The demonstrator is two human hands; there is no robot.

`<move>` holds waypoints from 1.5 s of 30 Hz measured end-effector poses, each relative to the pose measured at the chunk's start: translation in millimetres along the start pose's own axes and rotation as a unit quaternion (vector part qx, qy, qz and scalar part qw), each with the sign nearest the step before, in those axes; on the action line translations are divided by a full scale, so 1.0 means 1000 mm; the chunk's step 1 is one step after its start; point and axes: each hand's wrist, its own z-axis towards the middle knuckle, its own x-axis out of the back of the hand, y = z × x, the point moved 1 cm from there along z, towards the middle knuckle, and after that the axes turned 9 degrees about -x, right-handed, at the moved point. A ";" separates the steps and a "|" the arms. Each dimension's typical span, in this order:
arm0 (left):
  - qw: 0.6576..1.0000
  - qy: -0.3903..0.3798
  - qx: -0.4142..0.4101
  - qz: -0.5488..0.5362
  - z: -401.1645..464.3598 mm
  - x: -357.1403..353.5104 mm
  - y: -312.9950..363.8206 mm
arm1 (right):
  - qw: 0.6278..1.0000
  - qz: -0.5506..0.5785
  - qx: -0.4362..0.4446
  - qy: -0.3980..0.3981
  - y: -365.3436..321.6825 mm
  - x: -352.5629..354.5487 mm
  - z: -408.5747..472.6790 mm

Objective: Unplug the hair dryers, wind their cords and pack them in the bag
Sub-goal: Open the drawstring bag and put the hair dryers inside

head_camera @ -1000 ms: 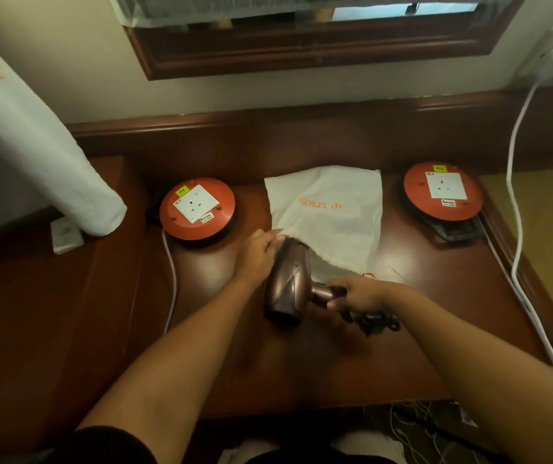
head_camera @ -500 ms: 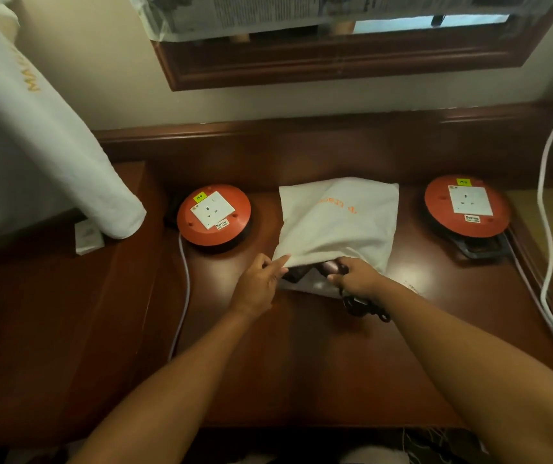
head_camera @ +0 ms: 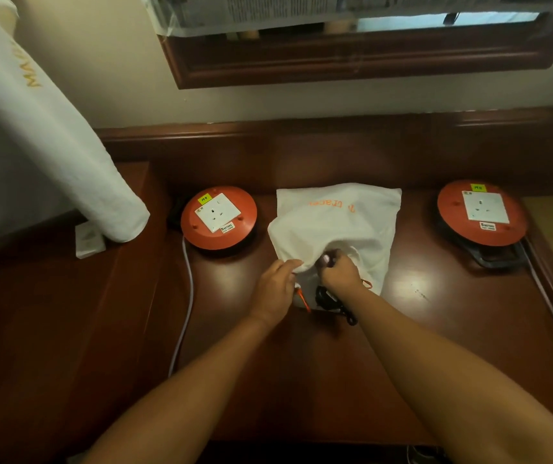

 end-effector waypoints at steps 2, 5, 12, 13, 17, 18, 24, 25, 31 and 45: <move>1.000 -0.017 -0.023 0.003 -0.003 0.000 -0.002 | 0.999 0.046 0.001 0.017 -0.006 -0.006 0.002; 0.998 -0.041 -0.042 -0.009 -0.014 -0.003 0.000 | 0.994 0.097 -0.040 0.039 -0.015 -0.007 0.006; 0.997 -0.012 0.072 -0.009 -0.004 0.008 -0.002 | 0.998 -0.018 0.060 -0.001 -0.025 -0.013 0.009; 0.997 -0.010 0.075 -0.005 -0.001 0.009 -0.004 | 0.997 -0.024 0.073 -0.011 -0.026 -0.012 0.007; 0.997 -0.017 0.060 0.037 0.007 0.014 -0.011 | 0.988 -0.097 0.099 -0.066 -0.024 -0.012 0.008; 0.998 -0.015 0.052 0.039 0.009 0.014 -0.011 | 0.986 -0.115 0.101 -0.073 -0.025 -0.014 0.008; 0.998 0.066 -0.023 0.005 0.007 0.007 -0.015 | 0.980 -0.152 0.077 -0.105 -0.021 -0.018 0.023; 0.997 0.072 -0.031 0.007 0.006 0.008 -0.015 | 0.980 -0.154 0.075 -0.104 -0.023 -0.016 0.019; 0.996 0.040 -0.051 -0.066 -0.009 0.016 -0.012 | 0.985 -0.110 0.017 -0.135 -0.035 -0.001 0.012; 0.966 -0.107 -0.009 0.233 0.026 -0.010 -0.011 | 0.972 -0.170 0.105 -0.120 -0.018 -0.022 -0.002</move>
